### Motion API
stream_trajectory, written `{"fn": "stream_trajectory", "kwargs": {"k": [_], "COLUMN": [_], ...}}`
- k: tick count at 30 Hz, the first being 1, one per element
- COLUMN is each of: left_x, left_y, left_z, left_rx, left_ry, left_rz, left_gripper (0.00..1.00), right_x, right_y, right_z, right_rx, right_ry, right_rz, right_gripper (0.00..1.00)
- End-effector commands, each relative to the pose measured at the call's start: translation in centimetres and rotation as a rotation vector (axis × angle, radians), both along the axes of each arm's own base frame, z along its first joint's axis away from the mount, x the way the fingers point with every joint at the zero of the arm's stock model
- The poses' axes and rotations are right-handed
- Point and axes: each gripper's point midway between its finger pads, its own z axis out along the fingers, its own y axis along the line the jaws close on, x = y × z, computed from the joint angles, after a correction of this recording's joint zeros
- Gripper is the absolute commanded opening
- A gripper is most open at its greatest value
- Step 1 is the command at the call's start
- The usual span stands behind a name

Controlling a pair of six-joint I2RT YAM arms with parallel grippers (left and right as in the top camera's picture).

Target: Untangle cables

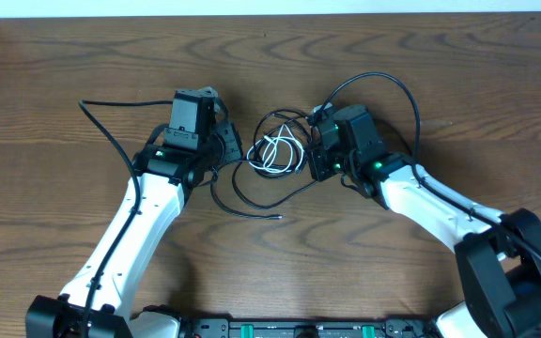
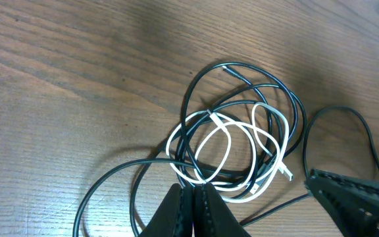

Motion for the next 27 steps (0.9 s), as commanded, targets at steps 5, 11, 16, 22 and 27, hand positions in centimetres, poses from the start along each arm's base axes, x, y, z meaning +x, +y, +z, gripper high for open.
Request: {"fn": "stream_trajectory", "kwargs": {"k": [5, 11, 16, 22, 27], "left_x": [0.0, 0.0, 0.0, 0.0, 0.0], "left_y": [0.4, 0.4, 0.4, 0.4, 0.4], "left_z": [0.3, 0.3, 0.3, 0.3, 0.3], "left_rx": [0.005, 0.005, 0.005, 0.005, 0.006], "left_ry": [-0.006, -0.006, -0.006, -0.006, -0.006], "left_rz": [0.012, 0.012, 0.012, 0.012, 0.012], "left_gripper": [0.09, 0.09, 0.09, 0.09, 0.09], "right_x": [-0.5, 0.1, 1.6, 2.1, 2.7], "right_y": [0.9, -0.7, -3.2, -5.1, -5.3], "right_z": [-2.9, -4.1, -4.4, -4.9, -4.5], "right_rx": [0.051, -0.029, -0.113, -0.077, -0.042], "right_ry": [0.106, 0.103, 0.057, 0.128, 0.124], "right_rz": [-0.004, -0.072, -0.175, -0.299, -0.335], "right_gripper": [0.01, 0.01, 0.01, 0.01, 0.01]}}
